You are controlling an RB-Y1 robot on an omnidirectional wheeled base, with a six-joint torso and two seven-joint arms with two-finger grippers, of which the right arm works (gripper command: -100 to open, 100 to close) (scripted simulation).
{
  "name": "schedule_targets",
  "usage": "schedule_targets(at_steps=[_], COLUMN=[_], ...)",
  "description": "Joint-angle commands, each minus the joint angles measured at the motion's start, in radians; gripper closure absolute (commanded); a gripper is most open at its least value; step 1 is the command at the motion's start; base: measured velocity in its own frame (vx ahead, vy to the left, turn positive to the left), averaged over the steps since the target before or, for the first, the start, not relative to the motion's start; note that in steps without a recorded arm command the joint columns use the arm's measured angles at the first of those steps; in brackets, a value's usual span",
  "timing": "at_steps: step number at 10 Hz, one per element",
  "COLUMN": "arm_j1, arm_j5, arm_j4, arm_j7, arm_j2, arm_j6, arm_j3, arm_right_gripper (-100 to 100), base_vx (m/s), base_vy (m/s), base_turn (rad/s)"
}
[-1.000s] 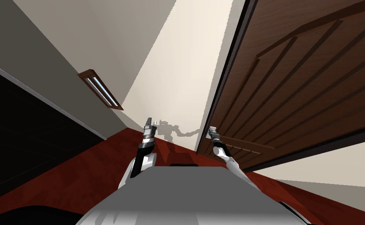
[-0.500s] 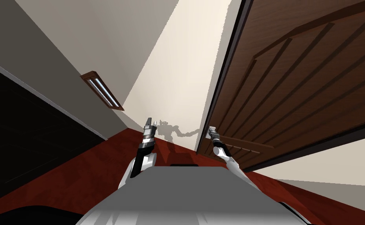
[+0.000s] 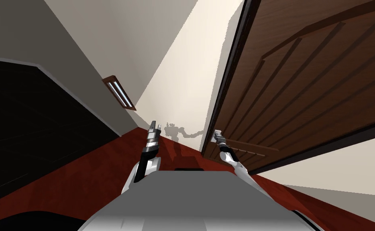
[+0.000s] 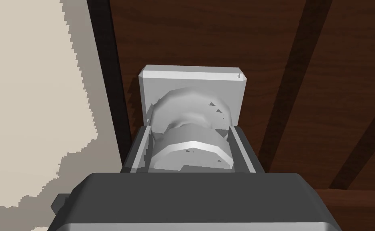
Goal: Pull the door open
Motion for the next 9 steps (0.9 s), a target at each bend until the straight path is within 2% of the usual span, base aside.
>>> schedule_targets(at_steps=[1, 5, 6, 9], arm_j1=[0.009, 0.031, 0.027, 0.049], arm_j5=[-0.001, -0.001, -0.001, 0.001], arm_j4=[-0.012, -0.039, -0.034, -0.056], arm_j7=[-0.019, -0.059, -0.052, -0.083], arm_j2=[-0.016, -0.055, -0.051, -0.084], arm_j6=[-0.003, -0.01, -0.008, -0.024], arm_j3=[0.017, 0.058, 0.052, 0.089], arm_right_gripper=[100, 100, 100, 100], base_vx=[-0.193, -0.218, -0.101, -0.188], base_vy=[-0.05, -0.047, -0.012, -0.055], base_turn=[0.118, 0.113, 0.03, 0.125])
